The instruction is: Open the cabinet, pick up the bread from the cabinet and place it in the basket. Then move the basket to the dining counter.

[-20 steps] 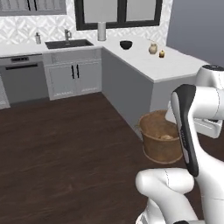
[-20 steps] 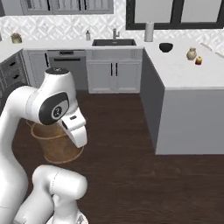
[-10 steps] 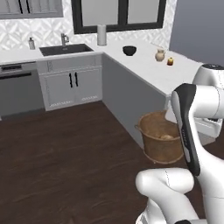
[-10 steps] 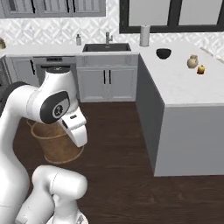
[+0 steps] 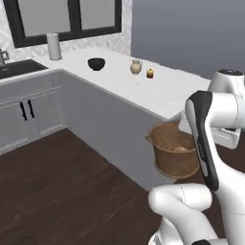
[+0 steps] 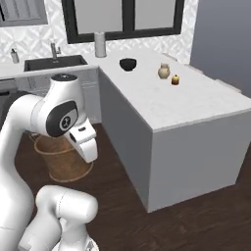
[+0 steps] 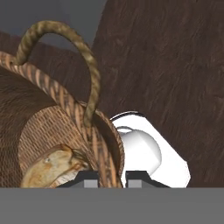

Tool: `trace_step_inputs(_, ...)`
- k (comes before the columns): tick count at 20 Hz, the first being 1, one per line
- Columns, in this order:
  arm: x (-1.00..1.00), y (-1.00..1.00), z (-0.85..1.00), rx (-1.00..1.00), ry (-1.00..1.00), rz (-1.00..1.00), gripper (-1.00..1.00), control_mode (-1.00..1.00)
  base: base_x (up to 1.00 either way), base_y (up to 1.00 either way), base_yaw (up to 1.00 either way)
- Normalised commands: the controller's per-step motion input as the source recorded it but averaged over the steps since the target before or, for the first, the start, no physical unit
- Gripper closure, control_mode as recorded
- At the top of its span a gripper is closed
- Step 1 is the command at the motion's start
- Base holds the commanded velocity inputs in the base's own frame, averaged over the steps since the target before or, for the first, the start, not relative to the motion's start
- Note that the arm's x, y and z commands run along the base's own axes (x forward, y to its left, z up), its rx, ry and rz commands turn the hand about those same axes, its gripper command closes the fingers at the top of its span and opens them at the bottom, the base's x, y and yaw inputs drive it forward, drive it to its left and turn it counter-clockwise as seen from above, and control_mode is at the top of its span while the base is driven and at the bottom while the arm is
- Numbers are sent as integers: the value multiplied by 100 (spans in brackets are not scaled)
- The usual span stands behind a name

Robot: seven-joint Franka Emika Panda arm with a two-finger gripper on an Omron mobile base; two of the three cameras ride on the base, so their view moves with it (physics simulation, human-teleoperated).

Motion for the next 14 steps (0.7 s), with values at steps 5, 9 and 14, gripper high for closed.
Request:
trace_step_inputs(5, 0, 0, 0, 0, 0, 0, 100, 100, 71, 33, -77)
trace_step_inputs(9, 0, 0, 0, 0, 0, 0, 100, 100, 59, 42, -78)
trace_step_inputs(14, 0, 0, 0, 0, 0, 0, 100, 100, 13, 92, -55)
